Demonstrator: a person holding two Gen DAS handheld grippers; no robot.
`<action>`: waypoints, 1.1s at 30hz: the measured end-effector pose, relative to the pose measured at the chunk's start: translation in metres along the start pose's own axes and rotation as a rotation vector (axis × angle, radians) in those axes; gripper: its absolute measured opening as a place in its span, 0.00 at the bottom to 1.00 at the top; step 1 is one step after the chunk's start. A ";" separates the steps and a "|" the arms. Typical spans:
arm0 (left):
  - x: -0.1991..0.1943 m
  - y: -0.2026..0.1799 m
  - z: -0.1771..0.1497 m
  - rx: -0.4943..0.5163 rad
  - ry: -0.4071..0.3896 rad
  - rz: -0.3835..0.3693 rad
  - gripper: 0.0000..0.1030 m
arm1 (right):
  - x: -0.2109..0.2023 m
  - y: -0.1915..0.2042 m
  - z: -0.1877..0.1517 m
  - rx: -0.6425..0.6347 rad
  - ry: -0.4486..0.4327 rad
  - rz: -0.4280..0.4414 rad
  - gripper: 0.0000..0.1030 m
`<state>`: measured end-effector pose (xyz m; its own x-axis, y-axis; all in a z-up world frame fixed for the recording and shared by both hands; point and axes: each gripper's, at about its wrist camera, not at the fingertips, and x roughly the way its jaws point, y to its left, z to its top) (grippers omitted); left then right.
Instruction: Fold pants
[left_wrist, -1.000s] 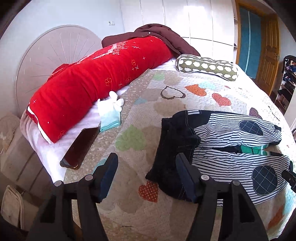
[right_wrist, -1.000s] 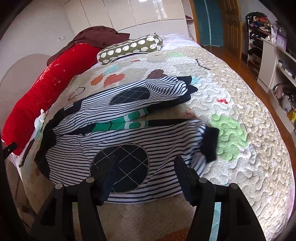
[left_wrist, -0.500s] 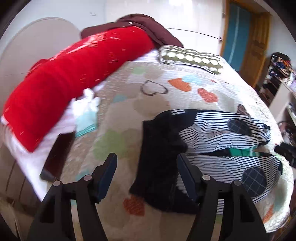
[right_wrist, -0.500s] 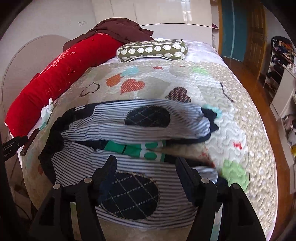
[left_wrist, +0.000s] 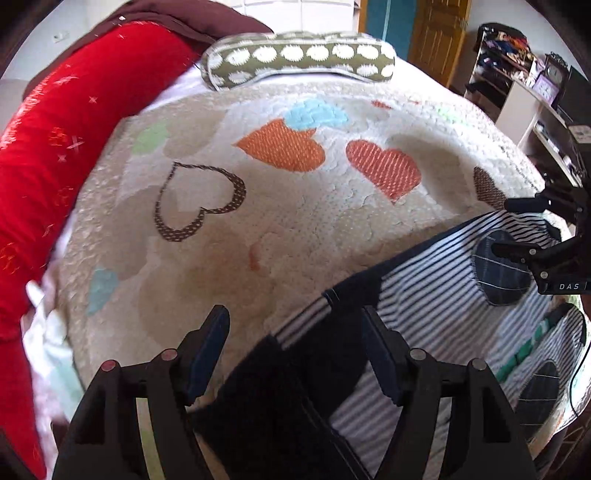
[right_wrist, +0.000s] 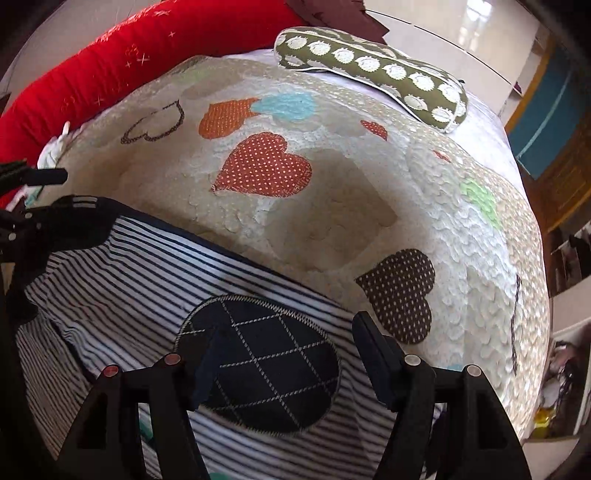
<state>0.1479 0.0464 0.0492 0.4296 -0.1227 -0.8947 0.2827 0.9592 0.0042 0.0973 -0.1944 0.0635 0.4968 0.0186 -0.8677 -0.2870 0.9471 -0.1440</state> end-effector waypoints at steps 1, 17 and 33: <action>0.009 0.000 0.003 0.007 0.015 -0.009 0.69 | 0.006 0.000 0.003 -0.022 0.008 0.001 0.71; -0.014 -0.023 -0.016 0.018 -0.012 -0.065 0.05 | -0.002 -0.005 -0.011 0.106 -0.059 0.175 0.06; -0.137 -0.061 -0.176 -0.066 -0.197 -0.064 0.05 | -0.125 0.075 -0.151 0.207 -0.218 0.214 0.06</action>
<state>-0.0793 0.0499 0.0930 0.5741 -0.2251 -0.7873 0.2609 0.9616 -0.0848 -0.1102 -0.1739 0.0890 0.6124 0.2700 -0.7430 -0.2426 0.9587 0.1484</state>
